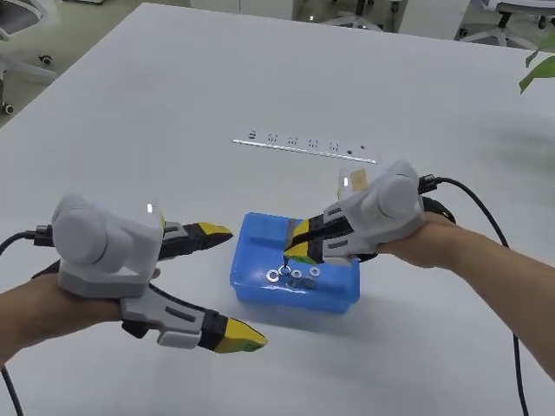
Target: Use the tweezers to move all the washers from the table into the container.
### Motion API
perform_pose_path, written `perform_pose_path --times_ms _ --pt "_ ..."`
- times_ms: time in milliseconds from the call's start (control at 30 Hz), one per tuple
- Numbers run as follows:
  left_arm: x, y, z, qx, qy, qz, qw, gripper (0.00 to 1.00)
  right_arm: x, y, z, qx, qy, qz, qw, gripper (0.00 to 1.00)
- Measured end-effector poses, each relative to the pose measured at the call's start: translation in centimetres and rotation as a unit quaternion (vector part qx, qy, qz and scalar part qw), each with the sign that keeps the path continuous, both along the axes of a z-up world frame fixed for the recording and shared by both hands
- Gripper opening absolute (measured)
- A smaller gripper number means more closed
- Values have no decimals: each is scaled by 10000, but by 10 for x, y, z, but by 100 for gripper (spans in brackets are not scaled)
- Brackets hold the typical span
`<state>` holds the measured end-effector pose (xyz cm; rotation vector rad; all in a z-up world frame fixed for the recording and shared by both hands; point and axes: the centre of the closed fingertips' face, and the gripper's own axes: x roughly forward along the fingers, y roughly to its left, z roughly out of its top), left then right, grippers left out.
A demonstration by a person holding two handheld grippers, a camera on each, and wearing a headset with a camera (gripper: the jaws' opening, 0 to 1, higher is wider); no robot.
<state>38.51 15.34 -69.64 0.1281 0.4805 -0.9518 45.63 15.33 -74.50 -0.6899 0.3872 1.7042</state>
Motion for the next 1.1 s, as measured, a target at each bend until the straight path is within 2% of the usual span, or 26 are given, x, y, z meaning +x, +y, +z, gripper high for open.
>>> perform_pose_path --times_ms 333,400,633,833,933,1100 --pt "26 -6 6 193 -229 -193 9994 70 1 -1 -5 -8 30 2 10000 8" --pt "34 -7 8 258 -329 -248 9988 64 1 -1 -5 0 26 4 10000 8" --pt "55 -11 9 497 -474 -398 9968 41 1 -1 -7 -25 -1 54 10000 8" --pt "66 -19 5 656 -540 -611 9945 26 0 -2 -7 -41 -30 94 9999 8" --pt "68 -23 0 854 -598 -793 9914 22 0 -3 -6 -54 -52 122 9999 8" --pt "72 -27 -1 884 -601 -883 9903 16 -1 -4 -6 -58 -72 140 9999 8"
